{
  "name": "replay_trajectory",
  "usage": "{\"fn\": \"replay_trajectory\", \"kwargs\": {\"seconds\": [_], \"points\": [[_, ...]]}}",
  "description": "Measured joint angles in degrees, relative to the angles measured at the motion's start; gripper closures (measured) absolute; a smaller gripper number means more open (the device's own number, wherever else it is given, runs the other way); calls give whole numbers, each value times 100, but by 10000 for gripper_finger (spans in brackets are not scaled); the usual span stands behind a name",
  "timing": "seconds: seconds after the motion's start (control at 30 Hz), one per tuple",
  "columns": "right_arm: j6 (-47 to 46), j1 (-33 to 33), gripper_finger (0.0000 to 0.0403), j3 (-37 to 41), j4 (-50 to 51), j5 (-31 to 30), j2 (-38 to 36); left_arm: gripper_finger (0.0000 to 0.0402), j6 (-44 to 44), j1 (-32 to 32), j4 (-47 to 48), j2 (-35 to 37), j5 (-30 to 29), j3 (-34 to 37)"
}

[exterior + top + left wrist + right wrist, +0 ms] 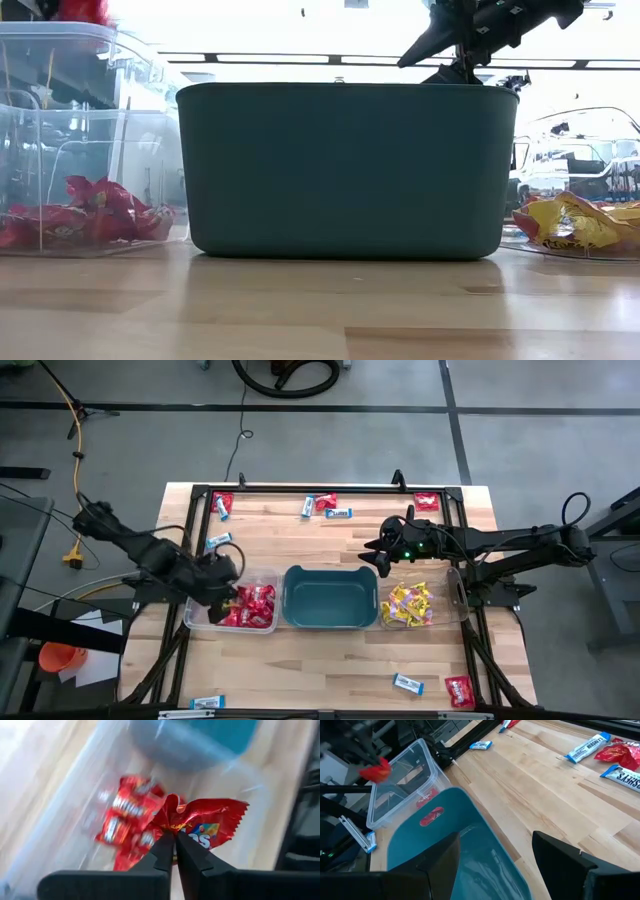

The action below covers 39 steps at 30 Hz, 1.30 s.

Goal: Sort candy
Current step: Put the red candy into the left transparent bin

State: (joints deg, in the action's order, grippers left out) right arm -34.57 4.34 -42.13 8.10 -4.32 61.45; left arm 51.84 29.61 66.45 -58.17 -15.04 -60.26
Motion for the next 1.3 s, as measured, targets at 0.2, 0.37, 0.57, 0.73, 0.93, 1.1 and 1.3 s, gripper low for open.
{"fn": "replay_trajectory", "kwargs": {"seconds": [0.2, 0.37, 0.57, 0.73, 0.93, 1.1, 1.3], "points": [[2, 0, 160, 0, -10, 0, 0, 314, 144, -522, -80, -113, 561, 386], [-251, 7, 160, 0, -329, 2, 0, 234, -101, -934, -76, -104, 654, 151], [-1200, 124, 160, -345, -625, -641, 22, 183, -1547, -1752, -584, -79, -161, -426], [-1089, 885, 160, -1883, 2137, -1561, 449, 180, -3108, -2986, -1767, -215, -452, -426], [-422, 2420, 160, -2907, 4315, -2590, 1387, 180, -3416, -4517, -3033, -681, 129, -425], [-30, 3953, 160, -2504, 4218, -1737, 1981, 180, -2923, -5115, -3111, -958, 577, -423], [396, 5022, 160, -2186, 4003, -1245, 2714, 180, -2564, -5215, -3127, -999, 368, -419]]}}
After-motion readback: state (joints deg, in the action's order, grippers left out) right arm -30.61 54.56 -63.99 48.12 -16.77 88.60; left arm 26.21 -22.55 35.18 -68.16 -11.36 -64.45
